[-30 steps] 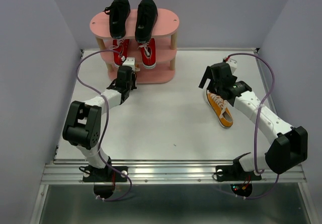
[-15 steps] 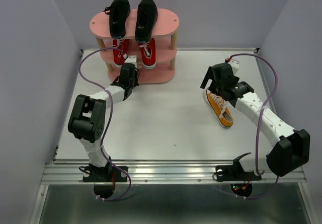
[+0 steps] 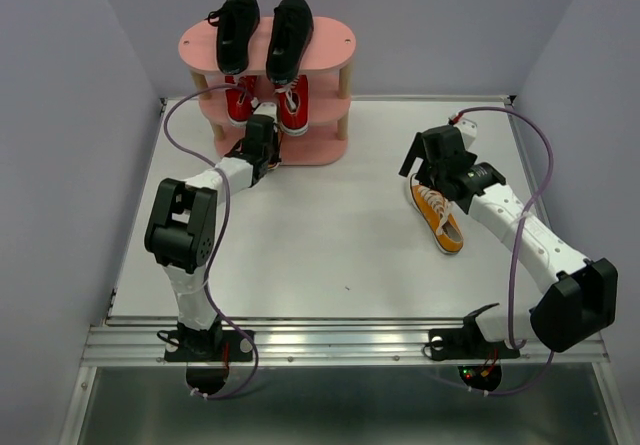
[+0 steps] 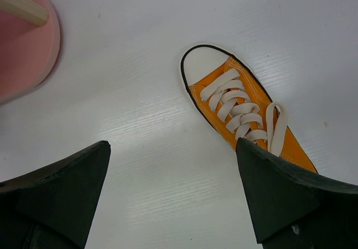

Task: Place and organize the shoes onto the shoe shelf

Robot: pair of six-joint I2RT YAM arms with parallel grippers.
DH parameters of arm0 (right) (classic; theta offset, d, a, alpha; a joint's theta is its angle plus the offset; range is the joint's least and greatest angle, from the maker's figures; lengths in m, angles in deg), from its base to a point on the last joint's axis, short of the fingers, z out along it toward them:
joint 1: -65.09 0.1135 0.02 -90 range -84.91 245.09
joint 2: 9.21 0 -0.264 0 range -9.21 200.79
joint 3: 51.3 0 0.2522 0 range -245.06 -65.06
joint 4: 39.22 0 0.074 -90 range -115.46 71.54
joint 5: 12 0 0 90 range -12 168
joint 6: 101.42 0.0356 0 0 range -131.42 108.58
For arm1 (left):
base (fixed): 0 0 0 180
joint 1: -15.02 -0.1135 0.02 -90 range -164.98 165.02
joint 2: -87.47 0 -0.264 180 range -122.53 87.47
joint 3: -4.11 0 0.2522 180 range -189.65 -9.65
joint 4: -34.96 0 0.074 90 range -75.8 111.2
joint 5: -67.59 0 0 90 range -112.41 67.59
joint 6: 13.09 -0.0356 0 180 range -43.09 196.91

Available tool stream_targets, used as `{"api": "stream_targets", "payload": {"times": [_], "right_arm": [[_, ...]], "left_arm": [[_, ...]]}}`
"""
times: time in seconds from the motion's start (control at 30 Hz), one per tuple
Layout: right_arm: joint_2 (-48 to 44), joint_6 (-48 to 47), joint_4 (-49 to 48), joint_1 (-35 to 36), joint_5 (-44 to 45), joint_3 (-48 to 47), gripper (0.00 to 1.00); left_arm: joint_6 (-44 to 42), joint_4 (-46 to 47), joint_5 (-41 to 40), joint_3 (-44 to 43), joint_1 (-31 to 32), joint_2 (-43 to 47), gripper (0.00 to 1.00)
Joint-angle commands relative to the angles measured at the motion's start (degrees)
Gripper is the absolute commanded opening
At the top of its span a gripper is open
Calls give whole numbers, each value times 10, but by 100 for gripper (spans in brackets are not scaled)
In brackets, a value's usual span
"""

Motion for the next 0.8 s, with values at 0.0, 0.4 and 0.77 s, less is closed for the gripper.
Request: {"api": "stream_targets", "payload": {"times": [0.0, 0.4, 0.77], "right_arm": [[-25, 6, 5, -4, 21, 8, 100], [-23, -5, 18, -4, 33, 26, 100], [-4, -39, 34, -10, 48, 54, 100]], "left_arm": [[-7, 46, 13, -59, -3, 5, 31], [-7, 17, 16, -63, 1, 27, 46], [-14, 4, 0, -1, 14, 60, 54]]}}
